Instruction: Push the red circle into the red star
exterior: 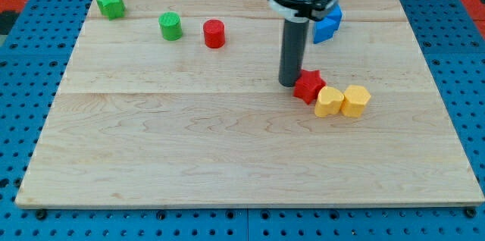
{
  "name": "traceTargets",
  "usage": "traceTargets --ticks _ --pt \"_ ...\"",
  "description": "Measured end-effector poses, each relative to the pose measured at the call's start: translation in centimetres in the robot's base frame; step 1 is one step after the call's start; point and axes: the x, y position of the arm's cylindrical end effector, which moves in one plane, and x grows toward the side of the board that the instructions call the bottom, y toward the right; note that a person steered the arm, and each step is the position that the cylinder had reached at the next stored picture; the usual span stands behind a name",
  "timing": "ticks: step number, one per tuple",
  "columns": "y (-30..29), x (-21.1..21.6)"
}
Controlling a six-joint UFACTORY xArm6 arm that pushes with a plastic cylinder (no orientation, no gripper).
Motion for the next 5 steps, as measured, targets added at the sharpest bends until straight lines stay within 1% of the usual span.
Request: traceTargets --ticks 1,2,3,4,5 --pt "-5.9 -2.0" --pt "-8.6 -8.5" --pt "-8.6 -14.1" --pt "-13.1 -15.5" --pt "-14.1 -12.2"
